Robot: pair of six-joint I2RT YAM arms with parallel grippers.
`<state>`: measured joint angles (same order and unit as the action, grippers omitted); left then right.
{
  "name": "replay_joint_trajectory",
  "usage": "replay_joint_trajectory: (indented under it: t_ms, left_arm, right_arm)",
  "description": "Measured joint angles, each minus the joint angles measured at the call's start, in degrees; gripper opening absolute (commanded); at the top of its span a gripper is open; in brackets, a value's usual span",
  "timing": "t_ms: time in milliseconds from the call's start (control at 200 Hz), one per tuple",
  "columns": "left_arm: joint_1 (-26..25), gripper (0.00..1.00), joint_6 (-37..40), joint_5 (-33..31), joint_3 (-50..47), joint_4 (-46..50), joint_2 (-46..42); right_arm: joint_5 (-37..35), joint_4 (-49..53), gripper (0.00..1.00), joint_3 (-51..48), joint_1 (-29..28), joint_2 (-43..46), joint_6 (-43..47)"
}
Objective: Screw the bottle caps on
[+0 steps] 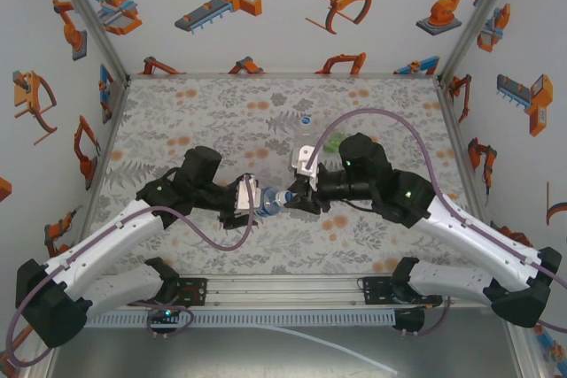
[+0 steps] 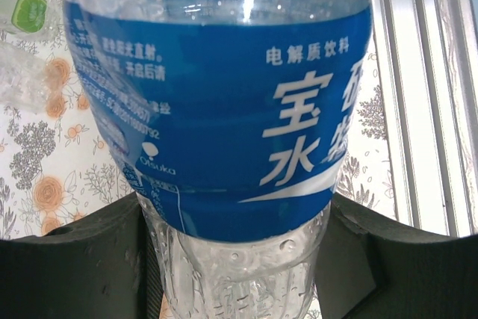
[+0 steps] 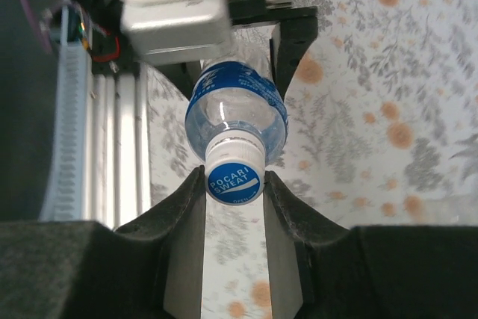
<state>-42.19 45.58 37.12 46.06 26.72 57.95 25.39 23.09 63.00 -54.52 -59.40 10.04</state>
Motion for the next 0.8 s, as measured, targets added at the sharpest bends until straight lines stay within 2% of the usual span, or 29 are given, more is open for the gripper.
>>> replay_joint_trajectory:
  t_ms: [170,225,330,431,521,616,731,796]
  left_arm:
    - [0.0,0.0,0.02,-2.12,0.04,0.83,0.0]
    - [0.0,0.0,0.02,-2.73,0.07,0.92,0.02]
    - [0.0,0.0,0.02,-3.34,0.11,1.09,0.22]
    - [0.0,0.0,0.0,-3.56,0.11,1.03,0.44]
    - [0.0,0.0,0.0,-3.89,0.24,0.98,0.48]
    - [0.0,0.0,0.0,-4.5,0.37,1.09,0.5]
    - [0.0,0.0,-0.04,-4.98,0.39,1.01,0.52]
    - [-0.07,0.0,0.17,-4.46,0.59,0.92,0.52]
  right_arm:
    - [-8.09,-0.96,0.0,-1.46,-0.26,0.04,-27.87]
    - [-11.19,0.07,0.06,-1.49,-0.39,-0.13,-38.86]
    - [-15.39,2.54,0.1,-1.49,-0.44,-0.33,-57.42]
    - [-17.84,4.48,0.11,-1.51,-0.48,-0.37,-69.46]
    - [-19.02,5.22,0.13,-1.51,-0.55,-0.44,-75.69]
    - [-19.76,5.46,0.19,-1.51,-0.55,-0.7,-78.88]
    - [-20.74,6.05,0.43,-0.7,-0.66,-1.27,-77.77]
    - [-22.75,6.73,0.49,0.76,-0.79,-1.68,-74.66]
